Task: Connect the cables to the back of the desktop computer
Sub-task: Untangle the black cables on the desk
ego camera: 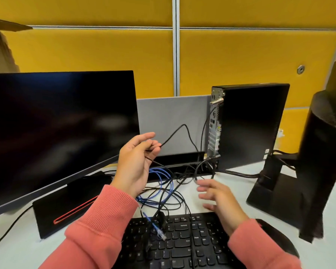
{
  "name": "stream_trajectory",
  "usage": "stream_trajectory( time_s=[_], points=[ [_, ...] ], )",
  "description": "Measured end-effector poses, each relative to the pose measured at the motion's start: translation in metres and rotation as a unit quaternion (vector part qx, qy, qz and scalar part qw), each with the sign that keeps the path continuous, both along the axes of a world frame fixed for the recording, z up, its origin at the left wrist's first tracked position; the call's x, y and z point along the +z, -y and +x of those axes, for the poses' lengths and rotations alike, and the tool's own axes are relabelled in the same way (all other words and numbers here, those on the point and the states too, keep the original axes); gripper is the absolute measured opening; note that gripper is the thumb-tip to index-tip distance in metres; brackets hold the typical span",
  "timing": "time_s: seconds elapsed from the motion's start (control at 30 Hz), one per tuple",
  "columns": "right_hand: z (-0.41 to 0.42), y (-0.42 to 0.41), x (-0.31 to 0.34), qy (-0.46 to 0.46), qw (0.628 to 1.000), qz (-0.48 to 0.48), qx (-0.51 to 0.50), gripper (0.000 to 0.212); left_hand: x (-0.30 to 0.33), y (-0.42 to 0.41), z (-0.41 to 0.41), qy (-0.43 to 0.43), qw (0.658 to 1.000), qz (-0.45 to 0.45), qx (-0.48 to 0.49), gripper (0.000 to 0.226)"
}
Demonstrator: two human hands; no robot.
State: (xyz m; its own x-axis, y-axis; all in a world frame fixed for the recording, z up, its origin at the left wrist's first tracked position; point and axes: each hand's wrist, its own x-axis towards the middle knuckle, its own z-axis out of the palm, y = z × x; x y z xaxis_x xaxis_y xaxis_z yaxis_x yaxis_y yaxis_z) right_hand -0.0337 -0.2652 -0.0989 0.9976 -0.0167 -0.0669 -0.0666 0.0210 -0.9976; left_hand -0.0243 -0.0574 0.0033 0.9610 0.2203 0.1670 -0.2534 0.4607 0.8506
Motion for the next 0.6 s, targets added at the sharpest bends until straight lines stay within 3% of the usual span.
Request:
stream_trajectory(
  time_s=[0.13,0.3,0.47,0.6],
  points=[
    [-0.003,-0.019,0.013,0.059,0.995,-0.051,0.058,0.03,-0.004,-0.008,0.001,-0.007,0.999,-0.019,0.03,0.022],
    [0.012,-0.023,0.048,0.073,0.993,0.079,0.038,0.014,-0.008,-0.023,-0.003,0.022,0.999,0.027,0.023,0.014],
    [0.023,-0.006,0.087,0.096,0.989,0.112,-0.014,0.018,-0.012,-0.048,0.001,0.038,0.994,0.071,0.075,0.016],
    [0.021,0.014,0.115,0.127,0.987,0.008,-0.093,0.014,-0.021,-0.064,0.013,0.014,0.983,0.111,0.143,0.015]
  ],
)
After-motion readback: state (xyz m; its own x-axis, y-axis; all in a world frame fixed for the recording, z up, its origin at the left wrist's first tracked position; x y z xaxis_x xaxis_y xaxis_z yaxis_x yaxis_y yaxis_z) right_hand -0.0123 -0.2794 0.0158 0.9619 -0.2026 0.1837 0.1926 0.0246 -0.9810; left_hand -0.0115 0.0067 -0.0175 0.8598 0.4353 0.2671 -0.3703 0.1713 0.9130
